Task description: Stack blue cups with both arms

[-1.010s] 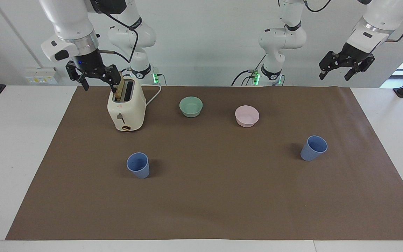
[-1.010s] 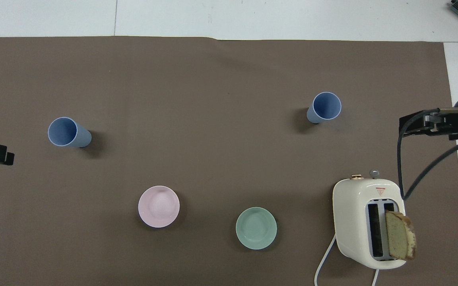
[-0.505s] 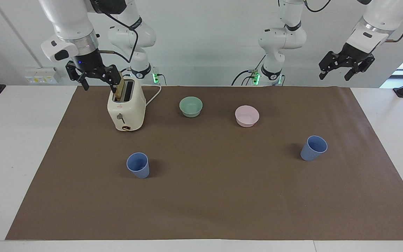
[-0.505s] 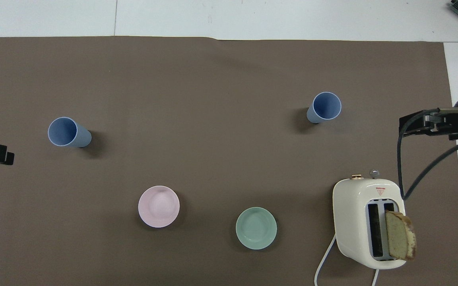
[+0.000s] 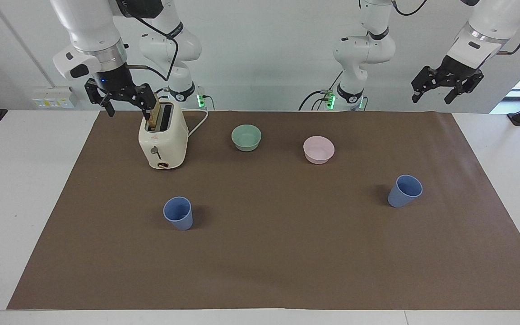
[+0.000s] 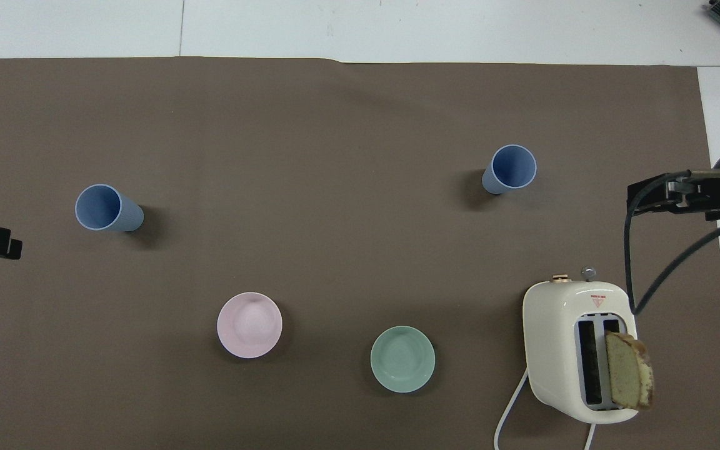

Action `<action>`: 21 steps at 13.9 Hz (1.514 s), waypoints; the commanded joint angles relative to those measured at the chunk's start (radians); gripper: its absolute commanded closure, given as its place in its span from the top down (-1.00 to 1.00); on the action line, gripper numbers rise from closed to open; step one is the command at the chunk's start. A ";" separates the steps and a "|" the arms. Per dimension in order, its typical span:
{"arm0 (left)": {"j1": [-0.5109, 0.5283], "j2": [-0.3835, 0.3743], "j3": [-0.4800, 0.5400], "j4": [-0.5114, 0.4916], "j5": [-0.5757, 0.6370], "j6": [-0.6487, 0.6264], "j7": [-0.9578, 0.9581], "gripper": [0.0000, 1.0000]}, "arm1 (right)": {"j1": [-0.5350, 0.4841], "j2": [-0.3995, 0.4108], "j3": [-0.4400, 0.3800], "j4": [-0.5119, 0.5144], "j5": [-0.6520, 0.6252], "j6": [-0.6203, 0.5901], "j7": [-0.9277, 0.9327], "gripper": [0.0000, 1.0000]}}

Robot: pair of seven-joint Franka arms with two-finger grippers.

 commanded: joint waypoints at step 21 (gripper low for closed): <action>0.122 0.248 0.007 -0.426 -0.090 0.712 -0.121 1.00 | -0.020 -0.021 0.008 -0.026 0.026 0.013 -0.019 1.00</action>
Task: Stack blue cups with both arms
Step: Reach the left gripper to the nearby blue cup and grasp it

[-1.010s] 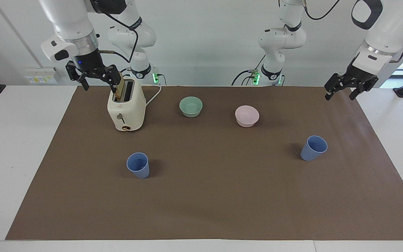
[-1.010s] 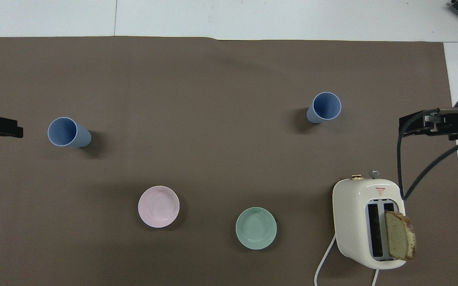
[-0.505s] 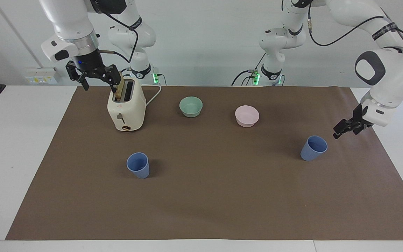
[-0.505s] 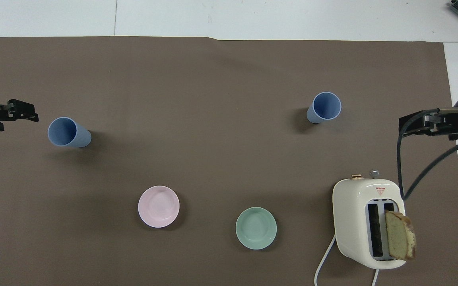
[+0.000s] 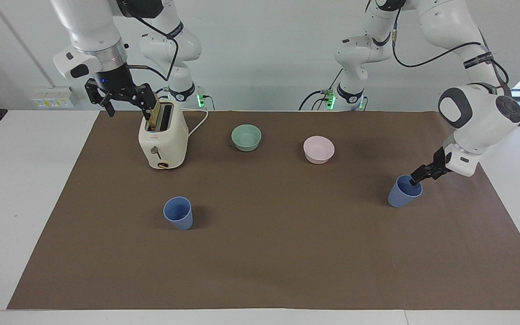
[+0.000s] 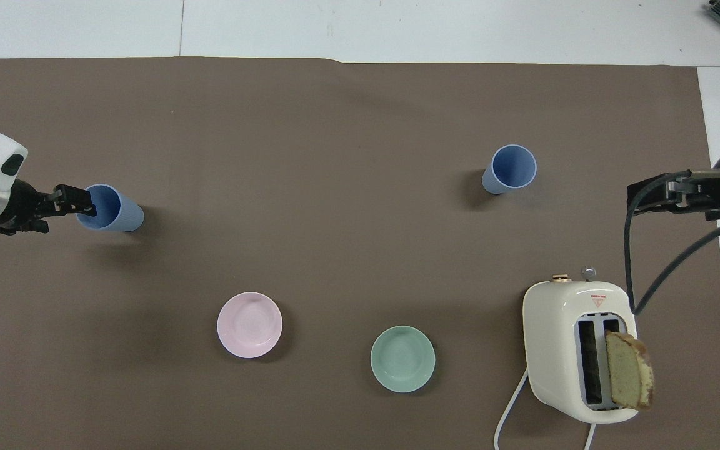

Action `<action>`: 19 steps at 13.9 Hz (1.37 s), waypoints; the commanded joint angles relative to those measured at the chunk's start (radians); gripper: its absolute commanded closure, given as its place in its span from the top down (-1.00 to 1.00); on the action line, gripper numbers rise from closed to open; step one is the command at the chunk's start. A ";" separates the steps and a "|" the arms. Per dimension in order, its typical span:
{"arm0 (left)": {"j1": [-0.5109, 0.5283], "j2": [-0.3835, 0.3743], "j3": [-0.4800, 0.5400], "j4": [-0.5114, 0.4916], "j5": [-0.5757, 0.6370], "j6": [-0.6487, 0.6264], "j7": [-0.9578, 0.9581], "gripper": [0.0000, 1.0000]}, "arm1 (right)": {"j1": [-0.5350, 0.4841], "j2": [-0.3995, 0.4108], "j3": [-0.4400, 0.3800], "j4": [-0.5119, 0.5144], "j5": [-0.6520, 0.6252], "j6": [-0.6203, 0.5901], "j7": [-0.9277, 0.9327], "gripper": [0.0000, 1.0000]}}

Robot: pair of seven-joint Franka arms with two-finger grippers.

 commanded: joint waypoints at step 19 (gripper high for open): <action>-0.271 0.006 0.000 0.210 -0.028 -0.113 -0.423 -1.00 | -0.029 -0.021 -0.006 -0.029 0.024 0.019 -0.021 1.00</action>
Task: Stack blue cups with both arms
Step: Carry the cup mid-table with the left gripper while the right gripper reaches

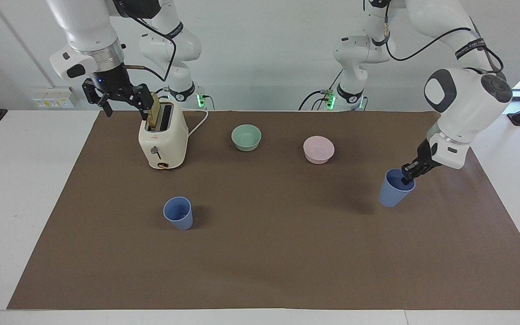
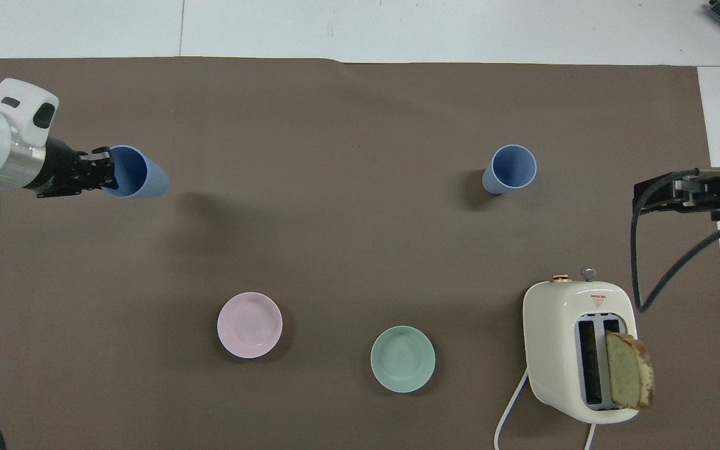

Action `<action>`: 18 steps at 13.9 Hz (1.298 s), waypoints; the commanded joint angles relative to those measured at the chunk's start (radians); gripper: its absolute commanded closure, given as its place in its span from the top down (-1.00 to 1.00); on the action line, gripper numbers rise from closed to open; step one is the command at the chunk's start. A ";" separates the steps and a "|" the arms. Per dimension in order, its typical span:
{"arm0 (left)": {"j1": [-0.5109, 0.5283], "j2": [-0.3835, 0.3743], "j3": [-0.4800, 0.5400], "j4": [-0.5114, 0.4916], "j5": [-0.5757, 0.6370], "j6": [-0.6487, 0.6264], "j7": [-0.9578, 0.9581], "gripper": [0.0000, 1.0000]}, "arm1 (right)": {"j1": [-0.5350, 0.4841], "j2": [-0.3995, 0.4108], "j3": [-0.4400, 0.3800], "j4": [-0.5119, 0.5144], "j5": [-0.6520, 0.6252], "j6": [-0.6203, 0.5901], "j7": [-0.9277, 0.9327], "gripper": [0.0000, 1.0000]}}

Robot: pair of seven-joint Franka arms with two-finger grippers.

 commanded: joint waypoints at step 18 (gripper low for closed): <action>-0.477 0.161 0.014 -0.019 -0.004 0.229 -0.526 -1.00 | 0.013 0.224 0.016 -0.028 0.018 0.349 -0.021 1.00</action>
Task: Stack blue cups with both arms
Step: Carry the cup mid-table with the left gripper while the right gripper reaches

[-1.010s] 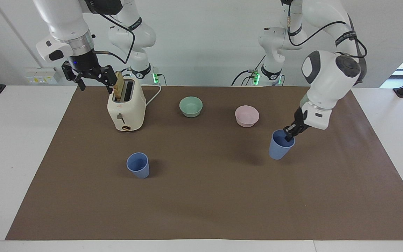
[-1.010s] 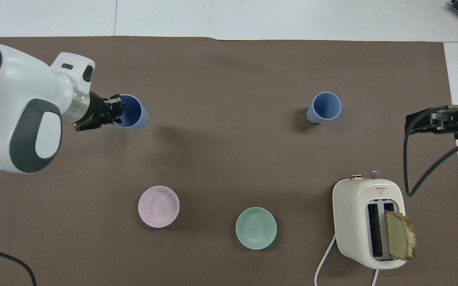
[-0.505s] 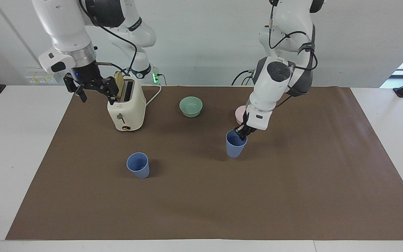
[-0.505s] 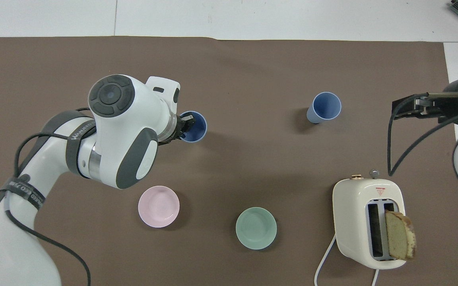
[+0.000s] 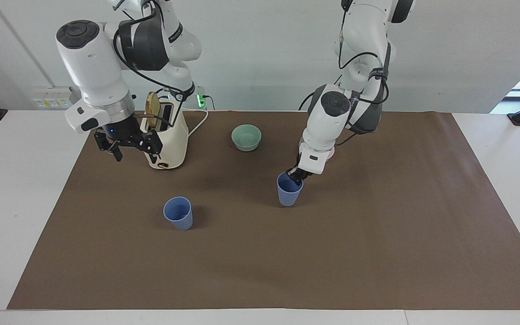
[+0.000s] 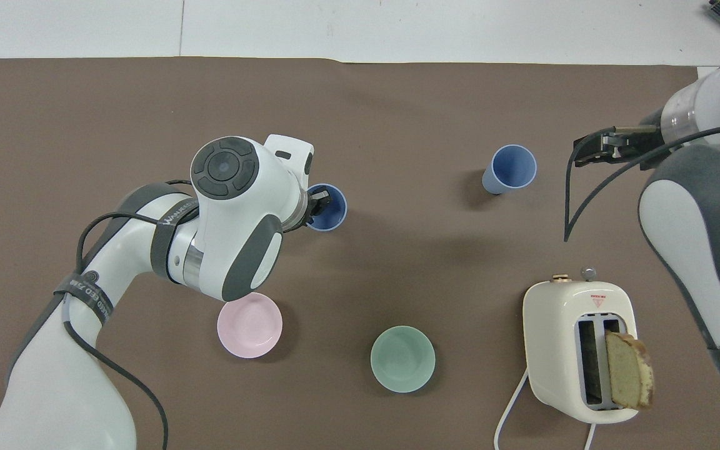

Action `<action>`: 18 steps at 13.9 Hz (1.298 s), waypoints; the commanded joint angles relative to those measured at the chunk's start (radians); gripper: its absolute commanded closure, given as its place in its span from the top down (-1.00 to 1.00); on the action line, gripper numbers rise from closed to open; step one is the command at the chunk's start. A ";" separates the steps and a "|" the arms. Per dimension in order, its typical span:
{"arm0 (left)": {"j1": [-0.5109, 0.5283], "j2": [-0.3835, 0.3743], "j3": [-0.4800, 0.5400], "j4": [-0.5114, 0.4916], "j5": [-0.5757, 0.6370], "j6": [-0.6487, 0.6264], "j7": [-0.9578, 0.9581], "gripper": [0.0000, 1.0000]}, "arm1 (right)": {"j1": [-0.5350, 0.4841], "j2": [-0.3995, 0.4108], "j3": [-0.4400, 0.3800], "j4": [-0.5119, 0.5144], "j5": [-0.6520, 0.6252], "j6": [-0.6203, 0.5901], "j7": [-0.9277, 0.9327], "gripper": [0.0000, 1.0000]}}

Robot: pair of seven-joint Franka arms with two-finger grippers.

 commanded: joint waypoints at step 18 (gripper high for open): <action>0.139 -0.134 0.035 0.016 0.114 -0.156 0.287 1.00 | 0.036 0.247 0.001 -0.009 0.009 0.235 -0.017 1.00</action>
